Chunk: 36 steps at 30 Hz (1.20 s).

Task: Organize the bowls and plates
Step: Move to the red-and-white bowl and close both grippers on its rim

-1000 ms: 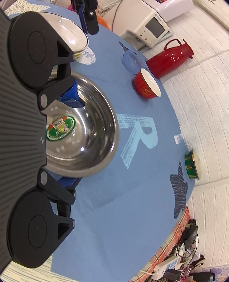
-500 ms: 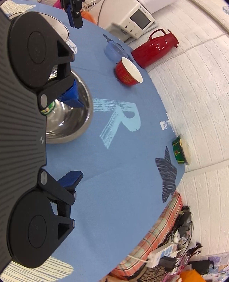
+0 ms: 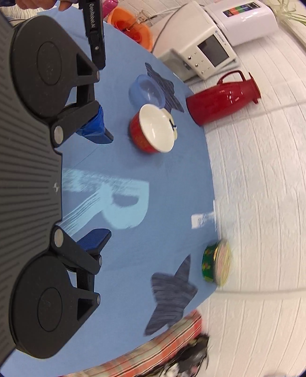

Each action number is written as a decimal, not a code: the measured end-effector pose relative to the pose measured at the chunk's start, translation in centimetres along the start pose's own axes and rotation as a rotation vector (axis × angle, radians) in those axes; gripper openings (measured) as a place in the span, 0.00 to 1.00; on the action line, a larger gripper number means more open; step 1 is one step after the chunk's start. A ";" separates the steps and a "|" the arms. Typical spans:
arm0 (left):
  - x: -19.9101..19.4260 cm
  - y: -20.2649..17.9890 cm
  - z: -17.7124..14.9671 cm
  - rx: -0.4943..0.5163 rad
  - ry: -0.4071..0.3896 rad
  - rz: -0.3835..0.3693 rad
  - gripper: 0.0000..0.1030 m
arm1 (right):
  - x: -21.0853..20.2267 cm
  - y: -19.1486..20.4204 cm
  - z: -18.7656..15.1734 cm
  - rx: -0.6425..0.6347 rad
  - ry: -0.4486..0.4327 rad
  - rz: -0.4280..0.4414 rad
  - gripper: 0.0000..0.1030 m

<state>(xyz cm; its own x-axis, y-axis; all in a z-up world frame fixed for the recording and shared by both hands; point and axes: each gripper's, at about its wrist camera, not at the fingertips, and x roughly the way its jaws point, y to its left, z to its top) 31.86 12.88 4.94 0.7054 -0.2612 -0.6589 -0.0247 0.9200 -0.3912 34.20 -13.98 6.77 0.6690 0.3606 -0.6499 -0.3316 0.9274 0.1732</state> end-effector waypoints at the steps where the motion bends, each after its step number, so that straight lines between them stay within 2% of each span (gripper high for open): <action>1: 0.7 0.4 0.7 -0.030 0.012 -0.023 0.00 | 0.9 0.5 0.9 -0.010 0.011 0.011 0.64; 4: 3.1 2.0 2.7 -0.179 0.039 -0.082 0.00 | 3.7 1.8 3.2 -0.036 0.041 0.046 0.64; 7: 4.9 3.5 4.0 -0.315 0.026 -0.073 0.00 | 7.2 2.9 5.4 -0.039 0.079 0.076 0.64; 10: 6.5 4.2 5.0 -0.372 0.008 -0.032 0.00 | 10.6 3.3 6.7 -0.012 0.115 0.080 0.64; 14: 8.9 5.3 6.2 -0.433 0.030 -0.034 0.00 | 14.4 3.4 7.7 -0.001 0.152 0.071 0.64; 19: 10.9 5.4 6.7 -0.434 0.024 0.007 0.00 | 17.7 3.8 7.7 -0.018 0.195 0.046 0.64; 23: 12.0 5.4 6.8 -0.419 0.032 0.043 0.00 | 19.6 4.9 7.5 -0.085 0.212 0.027 0.64; 27: 12.7 5.2 6.9 -0.400 0.034 0.084 0.00 | 21.2 6.0 7.1 -0.150 0.246 0.054 0.64; 29: 12.8 5.3 6.9 -0.392 0.028 0.077 0.00 | 21.7 6.2 7.1 -0.159 0.253 0.050 0.64; 34: 13.1 5.1 7.3 -0.346 0.032 0.066 0.00 | 21.3 5.7 6.7 -0.153 0.205 0.100 0.55; 36: 12.9 5.1 7.2 -0.331 0.024 0.058 0.00 | 21.0 5.6 6.5 -0.135 0.201 0.122 0.46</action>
<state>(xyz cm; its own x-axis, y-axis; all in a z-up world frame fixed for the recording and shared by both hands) 45.92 16.35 -0.93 0.6792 -0.2216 -0.6997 -0.2956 0.7900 -0.5371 50.68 -0.54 -1.07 0.4781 0.4292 -0.7663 -0.4959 0.8520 0.1678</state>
